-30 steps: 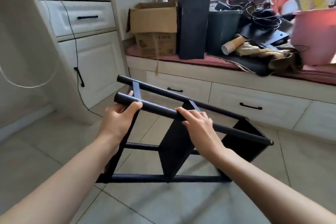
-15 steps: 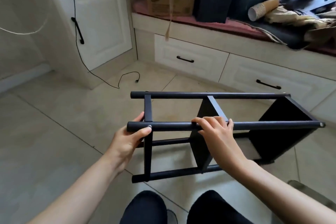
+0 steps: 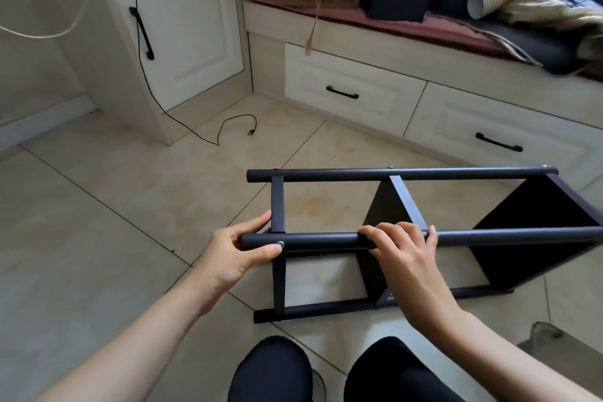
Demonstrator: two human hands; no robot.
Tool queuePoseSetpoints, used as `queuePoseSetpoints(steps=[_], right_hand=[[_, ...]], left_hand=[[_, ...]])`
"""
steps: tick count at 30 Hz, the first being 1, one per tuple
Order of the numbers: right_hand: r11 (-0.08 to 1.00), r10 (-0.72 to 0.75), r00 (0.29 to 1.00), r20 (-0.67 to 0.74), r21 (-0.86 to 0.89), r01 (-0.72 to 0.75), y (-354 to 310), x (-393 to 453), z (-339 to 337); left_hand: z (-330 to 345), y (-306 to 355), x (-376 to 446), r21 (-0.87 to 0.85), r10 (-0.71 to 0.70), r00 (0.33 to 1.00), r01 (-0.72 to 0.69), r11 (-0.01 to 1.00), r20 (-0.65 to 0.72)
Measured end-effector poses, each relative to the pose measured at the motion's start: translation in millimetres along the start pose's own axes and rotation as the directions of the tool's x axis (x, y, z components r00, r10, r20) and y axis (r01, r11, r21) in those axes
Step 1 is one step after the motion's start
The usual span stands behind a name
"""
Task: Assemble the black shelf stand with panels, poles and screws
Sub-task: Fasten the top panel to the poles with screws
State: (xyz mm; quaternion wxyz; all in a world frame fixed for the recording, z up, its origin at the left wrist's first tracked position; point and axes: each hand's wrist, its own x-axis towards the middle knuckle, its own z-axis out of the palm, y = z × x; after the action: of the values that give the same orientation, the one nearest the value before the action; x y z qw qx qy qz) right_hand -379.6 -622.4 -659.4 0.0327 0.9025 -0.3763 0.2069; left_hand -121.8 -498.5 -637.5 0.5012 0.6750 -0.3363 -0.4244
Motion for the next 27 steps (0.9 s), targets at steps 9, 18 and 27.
queuePoseSetpoints(steps=[9,18,27], right_hand=[[1.000,0.007,0.994,-0.111,-0.023,-0.009,-2,-3,3],[0.998,0.019,0.993,-0.114,0.068,-0.012,-10,-8,0],[0.963,0.168,0.975,-0.147,0.235,-0.131,56,-92,-35]], left_hand=[[5,2,-7,0.296,0.193,0.981,-0.194,0.935,0.033],[4,2,-8,0.287,0.143,0.989,-0.146,0.947,0.030],[21,9,-21,0.246,0.116,0.993,-0.114,0.963,0.008]])
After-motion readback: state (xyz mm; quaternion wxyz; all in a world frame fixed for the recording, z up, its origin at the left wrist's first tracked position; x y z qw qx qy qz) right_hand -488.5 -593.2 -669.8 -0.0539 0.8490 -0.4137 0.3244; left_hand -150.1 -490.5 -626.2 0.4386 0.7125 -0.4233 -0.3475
